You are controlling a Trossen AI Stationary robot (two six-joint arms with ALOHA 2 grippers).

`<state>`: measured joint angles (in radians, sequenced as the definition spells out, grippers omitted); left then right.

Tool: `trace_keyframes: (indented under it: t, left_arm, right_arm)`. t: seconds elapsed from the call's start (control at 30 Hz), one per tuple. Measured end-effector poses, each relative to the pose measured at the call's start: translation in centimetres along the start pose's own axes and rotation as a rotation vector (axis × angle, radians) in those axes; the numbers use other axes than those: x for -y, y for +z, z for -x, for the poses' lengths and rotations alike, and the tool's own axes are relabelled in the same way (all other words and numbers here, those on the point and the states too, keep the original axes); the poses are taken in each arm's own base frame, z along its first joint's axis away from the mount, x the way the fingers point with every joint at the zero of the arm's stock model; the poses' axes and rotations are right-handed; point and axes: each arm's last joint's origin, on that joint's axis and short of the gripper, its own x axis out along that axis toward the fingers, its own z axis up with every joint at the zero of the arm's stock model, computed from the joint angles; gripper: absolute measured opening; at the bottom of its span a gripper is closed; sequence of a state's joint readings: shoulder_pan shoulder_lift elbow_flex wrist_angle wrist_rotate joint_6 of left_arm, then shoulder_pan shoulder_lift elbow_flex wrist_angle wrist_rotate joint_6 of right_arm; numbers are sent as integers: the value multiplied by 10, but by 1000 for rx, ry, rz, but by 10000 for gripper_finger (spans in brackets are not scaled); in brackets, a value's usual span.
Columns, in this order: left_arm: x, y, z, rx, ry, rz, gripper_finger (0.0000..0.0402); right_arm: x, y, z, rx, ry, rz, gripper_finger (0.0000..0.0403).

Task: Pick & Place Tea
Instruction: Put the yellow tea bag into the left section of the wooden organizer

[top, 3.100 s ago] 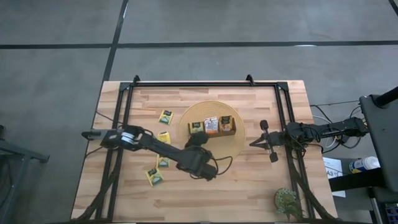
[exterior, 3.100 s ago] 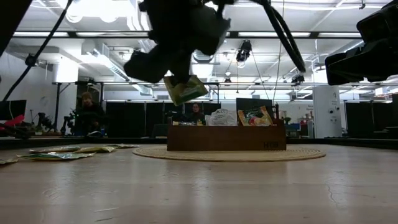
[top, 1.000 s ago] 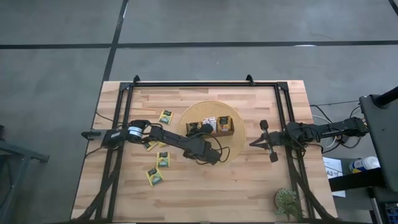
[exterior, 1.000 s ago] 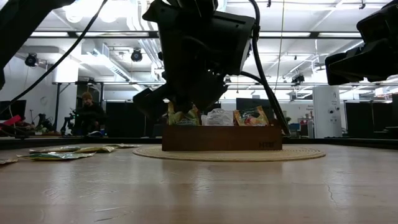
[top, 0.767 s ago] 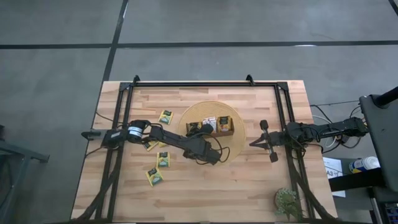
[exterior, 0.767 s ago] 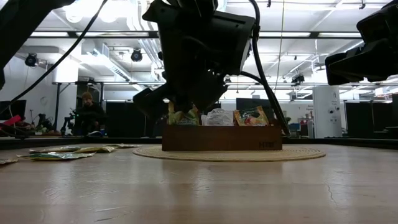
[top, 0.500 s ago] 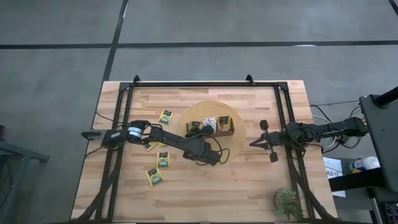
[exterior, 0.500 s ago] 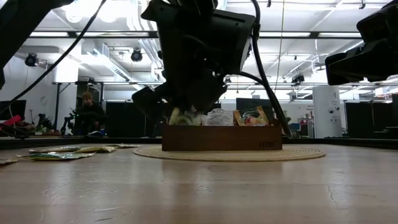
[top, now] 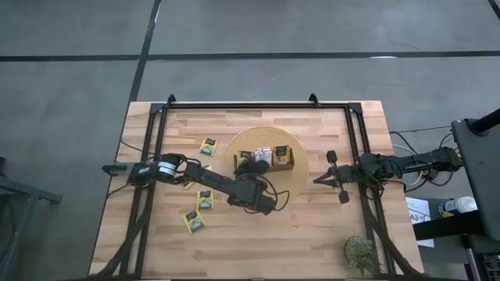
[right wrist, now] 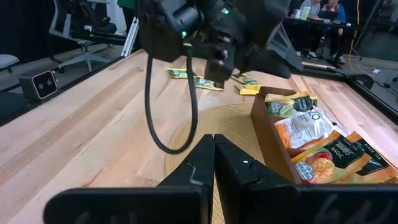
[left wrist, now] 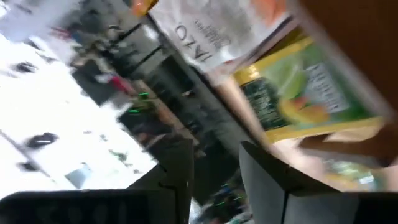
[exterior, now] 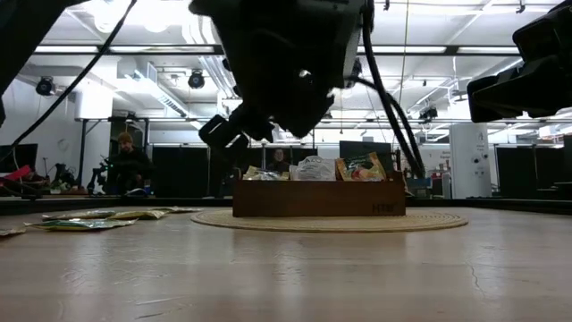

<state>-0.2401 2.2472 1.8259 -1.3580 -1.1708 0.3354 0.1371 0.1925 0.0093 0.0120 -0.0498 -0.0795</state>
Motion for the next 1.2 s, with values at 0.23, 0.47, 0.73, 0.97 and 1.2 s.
trace_keyframes:
  t: [0.23, 0.47, 0.73, 0.97, 1.2]
  left_arm:
    - [-8, -3, 2, 88, -290, 261, 124]
    - [-20, -16, 15, 105, -327, 483, 124]
    - [-25, -36, 53, 175, -460, 738, 124]
    - [-15, -47, 100, 256, -548, 861, 124]
    - [8, -50, 144, 309, -648, 880, 124]
  right_arm:
    - [0, 0, 0, -1, 0, 1, 9]
    - [0, 0, 0, 0, 0, 2, 9]
    - [0, 0, 0, 0, 0, 1, 8]
    - [0, 0, 0, 0, 0, 0, 9]
    - [0, 0, 0, 0, 0, 1, 9]
